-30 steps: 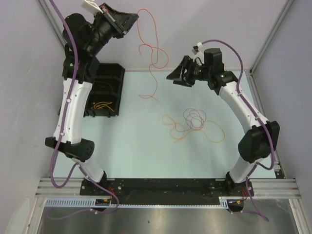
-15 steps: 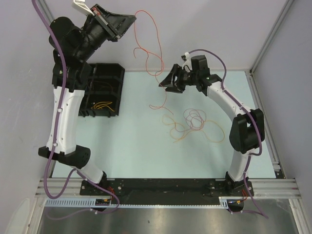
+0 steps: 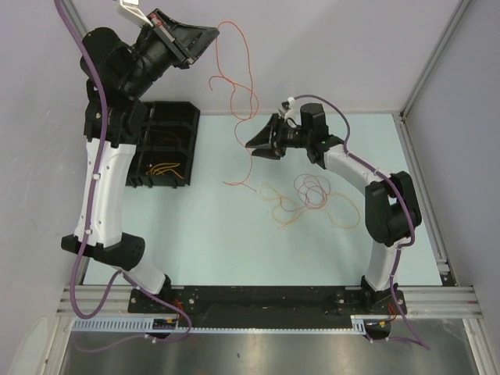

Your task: Untangle the cables

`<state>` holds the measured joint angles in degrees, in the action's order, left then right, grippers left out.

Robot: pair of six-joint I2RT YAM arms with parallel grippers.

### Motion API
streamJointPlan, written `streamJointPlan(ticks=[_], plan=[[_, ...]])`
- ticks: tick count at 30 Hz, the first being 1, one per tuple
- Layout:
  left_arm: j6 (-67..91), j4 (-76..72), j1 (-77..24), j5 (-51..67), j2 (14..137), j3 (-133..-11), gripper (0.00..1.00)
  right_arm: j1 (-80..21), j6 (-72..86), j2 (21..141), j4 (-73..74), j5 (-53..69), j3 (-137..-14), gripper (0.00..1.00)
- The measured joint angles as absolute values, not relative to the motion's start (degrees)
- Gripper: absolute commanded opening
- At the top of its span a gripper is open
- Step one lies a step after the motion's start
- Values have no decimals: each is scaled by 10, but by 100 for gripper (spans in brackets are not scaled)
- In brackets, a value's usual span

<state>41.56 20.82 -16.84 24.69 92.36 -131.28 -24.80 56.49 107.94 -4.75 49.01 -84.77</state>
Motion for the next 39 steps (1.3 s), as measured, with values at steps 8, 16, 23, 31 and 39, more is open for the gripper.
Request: streamJointPlan(ticks=[8, 16, 23, 31, 39], plan=[[416, 208, -167, 248, 923, -1313, 0, -241, 648, 1078, -152, 515, -806, 64], [417, 209, -165, 255, 923, -1313, 0, -239, 695, 1079, -268, 526, -806, 65], [421, 208, -164, 260, 923, -1313, 0, -228, 605, 1071, -170, 501, -805, 65], [422, 208, -163, 263, 923, -1313, 0, -213, 431, 975, 41, 468, -804, 66], [428, 208, -163, 272, 923, -1313, 0, -243, 326, 930, 140, 451, -804, 66]])
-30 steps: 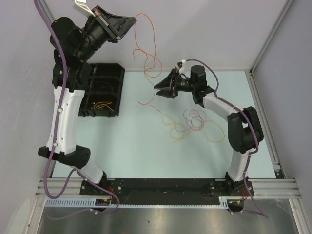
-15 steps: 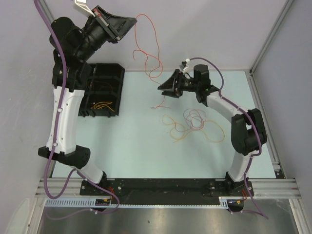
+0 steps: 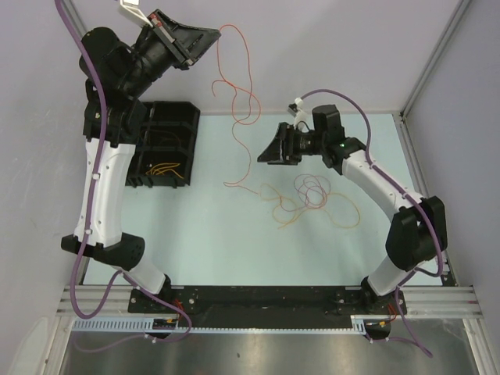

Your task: Untangle the cables

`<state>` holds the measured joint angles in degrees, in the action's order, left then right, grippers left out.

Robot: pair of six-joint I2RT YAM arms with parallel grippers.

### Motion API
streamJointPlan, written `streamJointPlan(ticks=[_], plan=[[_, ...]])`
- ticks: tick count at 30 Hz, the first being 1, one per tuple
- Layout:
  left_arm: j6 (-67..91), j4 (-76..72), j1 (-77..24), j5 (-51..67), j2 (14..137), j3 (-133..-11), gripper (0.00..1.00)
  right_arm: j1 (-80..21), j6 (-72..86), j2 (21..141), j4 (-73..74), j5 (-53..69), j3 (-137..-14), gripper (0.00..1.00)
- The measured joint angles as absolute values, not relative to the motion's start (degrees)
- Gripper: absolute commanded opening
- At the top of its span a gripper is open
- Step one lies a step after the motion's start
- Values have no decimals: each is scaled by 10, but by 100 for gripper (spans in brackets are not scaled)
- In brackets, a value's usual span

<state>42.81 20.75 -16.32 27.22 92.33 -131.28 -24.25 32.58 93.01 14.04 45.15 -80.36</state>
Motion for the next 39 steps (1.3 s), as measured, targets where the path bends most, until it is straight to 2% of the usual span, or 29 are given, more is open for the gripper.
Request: streamJointPlan(ticks=[11, 12, 13, 14, 16, 22, 32, 39], plan=[[431, 209, -162, 277, 923, -1313, 0, -290, 310, 1023, 93, 429, -817, 65], [431, 210, -162, 277, 923, -1313, 0, -293, 310, 1039, 90, 422, -827, 58], [431, 212, -161, 278, 924, -1313, 0, -296, 309, 1055, 90, 412, -841, 30], [431, 213, -161, 279, 924, -1315, 0, -299, 309, 1073, 88, 406, -858, 18], [431, 218, -160, 284, 927, -1320, 0, -302, 306, 1100, 88, 390, -892, 0], [431, 228, -153, 287, 934, -1327, 0, -302, 293, 1092, 97, 353, -931, 0], [419, 251, -145, 285, 934, -1303, 0, -278, 287, 970, 135, 341, -931, 0], [411, 259, -148, 317, 924, -1207, 0, -246, 293, 932, 165, 376, -993, 0]])
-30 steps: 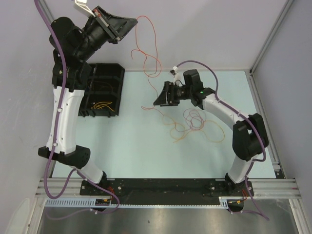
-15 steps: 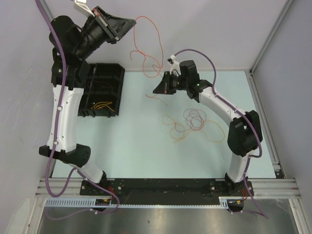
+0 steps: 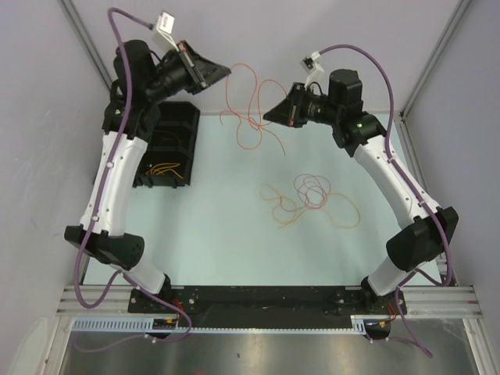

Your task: Untangle the cables

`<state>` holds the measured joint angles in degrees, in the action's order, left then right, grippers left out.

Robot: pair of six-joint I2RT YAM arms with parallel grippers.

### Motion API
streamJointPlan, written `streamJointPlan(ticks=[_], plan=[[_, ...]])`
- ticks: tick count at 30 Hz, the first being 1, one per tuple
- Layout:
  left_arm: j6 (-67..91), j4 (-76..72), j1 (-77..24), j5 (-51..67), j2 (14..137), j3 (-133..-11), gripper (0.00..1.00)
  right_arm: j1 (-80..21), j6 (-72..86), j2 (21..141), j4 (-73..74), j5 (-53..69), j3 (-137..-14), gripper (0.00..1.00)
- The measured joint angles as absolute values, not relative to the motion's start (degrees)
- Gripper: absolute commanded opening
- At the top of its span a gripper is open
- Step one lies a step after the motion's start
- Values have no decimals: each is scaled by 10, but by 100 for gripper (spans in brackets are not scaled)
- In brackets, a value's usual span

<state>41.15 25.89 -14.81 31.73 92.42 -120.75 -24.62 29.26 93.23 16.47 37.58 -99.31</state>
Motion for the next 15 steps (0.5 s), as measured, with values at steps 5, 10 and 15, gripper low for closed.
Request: streamJointPlan(ticks=[5, 10, 15], plan=[[389, 286, -181, 319, 924, -1139, 0, -228, 324, 932, 164, 404, -1010, 0], [369, 295, -226, 319, 922, -1125, 0, -221, 366, 933, 150, 434, -1012, 0], [369, 288, -239, 319, 917, -1099, 0, -219, 410, 938, 114, 460, -1011, 0]])
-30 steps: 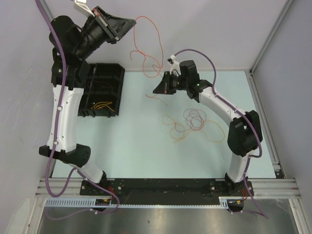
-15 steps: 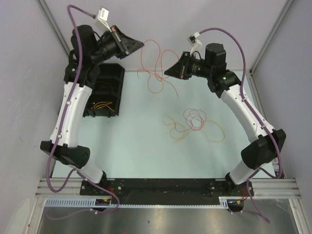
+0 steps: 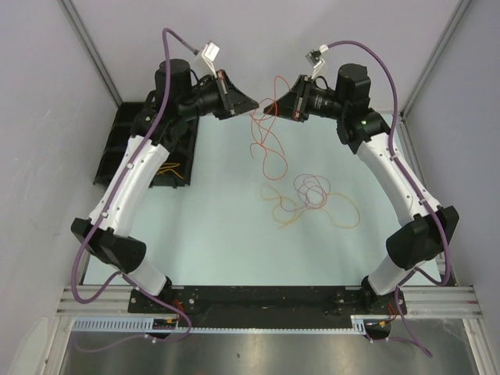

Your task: Untangle the cables

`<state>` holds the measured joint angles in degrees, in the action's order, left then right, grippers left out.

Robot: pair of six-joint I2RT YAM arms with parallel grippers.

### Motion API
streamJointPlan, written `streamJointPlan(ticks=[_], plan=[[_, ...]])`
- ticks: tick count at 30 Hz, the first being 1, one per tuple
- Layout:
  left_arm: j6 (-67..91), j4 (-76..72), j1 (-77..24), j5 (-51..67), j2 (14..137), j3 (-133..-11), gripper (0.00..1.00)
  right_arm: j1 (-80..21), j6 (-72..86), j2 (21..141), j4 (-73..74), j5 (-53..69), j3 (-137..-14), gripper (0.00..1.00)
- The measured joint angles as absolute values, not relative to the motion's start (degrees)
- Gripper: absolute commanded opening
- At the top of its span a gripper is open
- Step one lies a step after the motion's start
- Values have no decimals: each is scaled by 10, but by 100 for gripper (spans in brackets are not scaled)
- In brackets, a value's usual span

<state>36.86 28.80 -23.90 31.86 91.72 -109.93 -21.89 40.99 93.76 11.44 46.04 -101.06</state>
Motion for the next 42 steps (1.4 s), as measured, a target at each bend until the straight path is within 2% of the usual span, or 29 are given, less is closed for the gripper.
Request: streamJointPlan(ticks=[10, 16, 29, 33, 35, 42], plan=[[369, 284, -242, 320, 917, -1084, 0, -216, 484, 945, 36, 502, -976, 0], [359, 287, -245, 351, 917, -1084, 6, -205, 524, 952, -7, 515, -973, 0], [324, 323, -261, 382, 922, -1080, 9, -196, 605, 952, -90, 535, -920, 0], [314, 333, -262, 372, 923, -1081, 8, -196, 609, 952, -83, 535, -912, 0], [303, 346, -263, 359, 923, -1087, 4, -196, 609, 952, -78, 535, -912, 0], [263, 398, -263, 269, 922, -1122, 4, -202, 610, 962, -60, 547, -925, 0]])
